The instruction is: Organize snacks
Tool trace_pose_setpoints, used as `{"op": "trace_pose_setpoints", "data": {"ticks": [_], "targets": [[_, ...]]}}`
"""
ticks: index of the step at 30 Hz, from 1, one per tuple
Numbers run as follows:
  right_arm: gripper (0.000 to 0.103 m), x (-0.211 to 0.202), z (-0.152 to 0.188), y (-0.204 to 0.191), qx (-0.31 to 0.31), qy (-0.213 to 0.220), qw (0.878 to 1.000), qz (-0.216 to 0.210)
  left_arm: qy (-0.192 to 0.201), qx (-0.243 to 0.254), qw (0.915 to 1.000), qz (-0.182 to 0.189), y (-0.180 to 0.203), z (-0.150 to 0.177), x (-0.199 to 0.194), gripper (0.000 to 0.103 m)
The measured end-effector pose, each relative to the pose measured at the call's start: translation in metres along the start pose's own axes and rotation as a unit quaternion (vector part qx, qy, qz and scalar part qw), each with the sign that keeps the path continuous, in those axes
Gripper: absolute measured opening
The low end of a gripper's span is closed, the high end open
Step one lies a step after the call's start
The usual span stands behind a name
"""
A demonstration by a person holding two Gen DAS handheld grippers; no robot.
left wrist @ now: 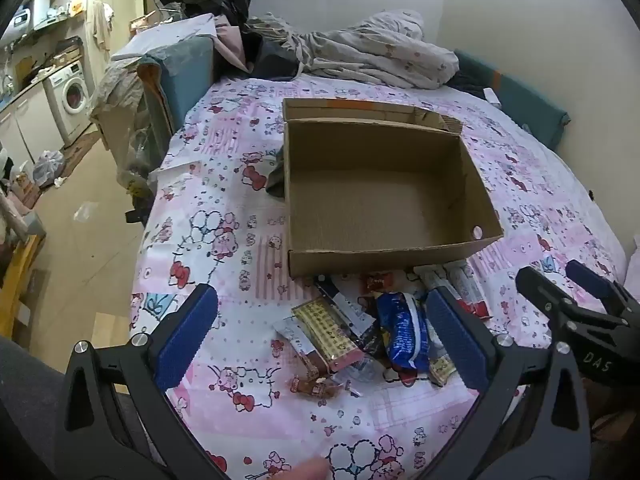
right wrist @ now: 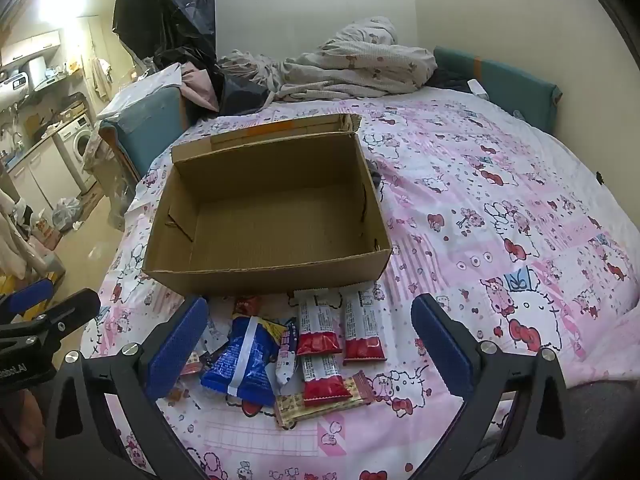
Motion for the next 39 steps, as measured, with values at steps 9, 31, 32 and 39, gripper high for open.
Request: {"op": "trace_pose_setpoints", "data": {"ticks": [9, 31, 32, 39], "targets": [[0.103, 0.001, 0.0, 0.0, 0.001, 0.0, 1.0, -0.002, 0.007, 0.001, 1.0, -0.007, 0.005, 0.001, 0.0, 0.103], [0.103, 0.005, 0.001, 0.003, 0.014, -0.011, 1.0, -0.002, -0.006, -0.009, 0.9999, -0.01, -0.004, 0.001, 0.003, 0.103], [0.103, 0.005, 0.001, 0.003, 0.014, -0.012, 1.0, -0.003, -0.007, -0.009, 0.9999, -0.01, -0.004, 0.002, 0.003, 0.103], [0.103, 0.006, 0.001, 0.003, 0.013, -0.012, 1.0, -0.002, -0.008, -0.009, 0.9999, -0.01, -0.003, 0.002, 0.004, 0.103]]}}
Point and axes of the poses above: each gripper's, at about its wrist camera, not at the fingertips, and x roughly the way its jaws point, y to its right, z to its underside, the point moved 3 cm from there along x, roughly the way its jaws point, and after that the axes turned 5 degrees about -y, right-handed, at the moved point
